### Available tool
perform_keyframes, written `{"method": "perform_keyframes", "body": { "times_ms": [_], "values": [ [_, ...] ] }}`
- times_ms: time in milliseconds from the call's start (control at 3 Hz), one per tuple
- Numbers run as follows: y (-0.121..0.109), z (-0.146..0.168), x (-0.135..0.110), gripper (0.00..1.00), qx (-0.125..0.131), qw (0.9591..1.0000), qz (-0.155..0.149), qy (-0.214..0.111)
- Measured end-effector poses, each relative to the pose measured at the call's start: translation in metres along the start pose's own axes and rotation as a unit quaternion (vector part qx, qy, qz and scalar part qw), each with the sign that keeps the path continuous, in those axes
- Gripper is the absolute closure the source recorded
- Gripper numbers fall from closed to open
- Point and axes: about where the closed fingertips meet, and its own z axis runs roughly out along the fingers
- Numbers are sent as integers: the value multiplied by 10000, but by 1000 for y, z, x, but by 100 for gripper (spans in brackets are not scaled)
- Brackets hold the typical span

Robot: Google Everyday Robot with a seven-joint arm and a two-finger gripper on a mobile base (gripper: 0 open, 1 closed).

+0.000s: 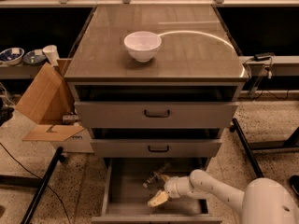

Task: Pick water bottle from bottom drawer and place on counter

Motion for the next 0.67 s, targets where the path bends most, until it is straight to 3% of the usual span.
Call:
{"method": "perform_keyframes", "body": {
  "times_ms": [667],
  "values": [
    [-6,14,-37,0,163,9992,-66,-371]
  ]
}}
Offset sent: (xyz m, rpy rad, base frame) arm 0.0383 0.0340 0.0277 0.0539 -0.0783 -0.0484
